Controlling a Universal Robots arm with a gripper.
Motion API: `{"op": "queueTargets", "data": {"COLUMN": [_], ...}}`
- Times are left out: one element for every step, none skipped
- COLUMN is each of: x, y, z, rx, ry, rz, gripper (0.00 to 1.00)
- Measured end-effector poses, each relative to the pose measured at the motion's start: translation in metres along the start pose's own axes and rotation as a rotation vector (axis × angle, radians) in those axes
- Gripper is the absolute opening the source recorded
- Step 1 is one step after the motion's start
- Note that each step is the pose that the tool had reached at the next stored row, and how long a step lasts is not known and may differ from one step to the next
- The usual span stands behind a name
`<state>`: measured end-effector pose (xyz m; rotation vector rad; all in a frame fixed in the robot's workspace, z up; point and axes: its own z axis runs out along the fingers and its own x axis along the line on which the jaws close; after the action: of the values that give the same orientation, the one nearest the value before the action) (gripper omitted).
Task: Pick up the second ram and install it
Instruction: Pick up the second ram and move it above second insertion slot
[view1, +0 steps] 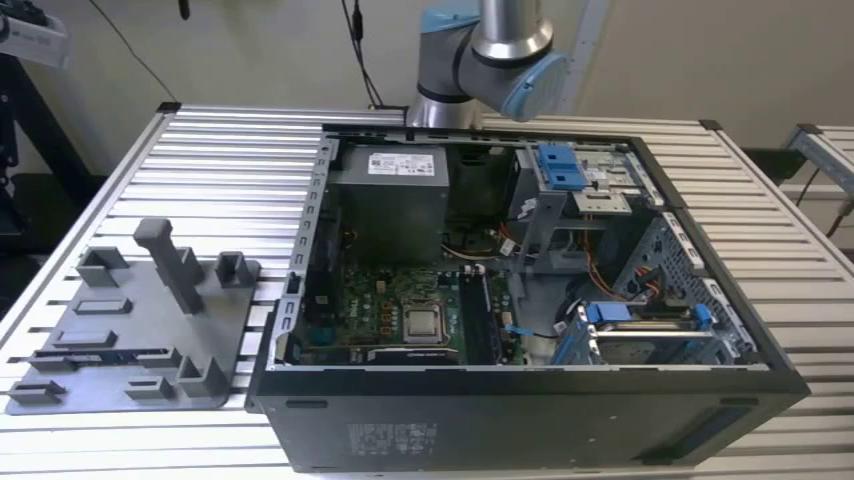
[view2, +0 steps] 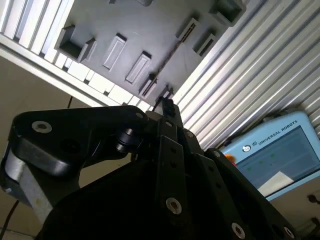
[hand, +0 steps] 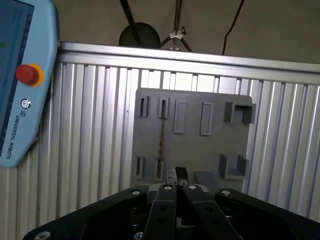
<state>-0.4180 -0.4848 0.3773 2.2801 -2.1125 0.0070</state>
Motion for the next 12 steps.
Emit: {"op": "queueTargets", "data": {"x": [0.0000,0.0000,0.0000,0.0000,0.0000,0.0000,0.0000,0.0000,0.0000,0.0000,0.0000,0.0000], "y": [0.0000,0.0000,0.0000,0.0000,0.0000,0.0000,0.0000,0.0000,0.0000,0.0000,0.0000,0.0000], "z": [0.0000,0.0000,0.0000,0.0000,0.0000,0.0000,0.0000,0.0000,0.0000,0.0000,0.0000,0.0000], "rx": [0.0000,0.0001,0.0001,0.0001,0.0002,0.0002,0.0002,0.0003,0.0003,0.0003,0.0004,0.0004], "ry": [0.0000,0.0001,0.0001,0.0001,0.0001,0.0001,0.0002,0.0001,0.0002,0.0002,0.0002,0.0003], "rz": [-0.001,-0.002,-0.003,-0.004,-0.006,-0.007,-0.008,-0.009,-0.010,-0.011,-0.012,-0.013], "gripper": [0.11,0.11,0.11,0.11,0.11,0.12,0.12,0.18,0.24,0.24,0.30,0.36]}}
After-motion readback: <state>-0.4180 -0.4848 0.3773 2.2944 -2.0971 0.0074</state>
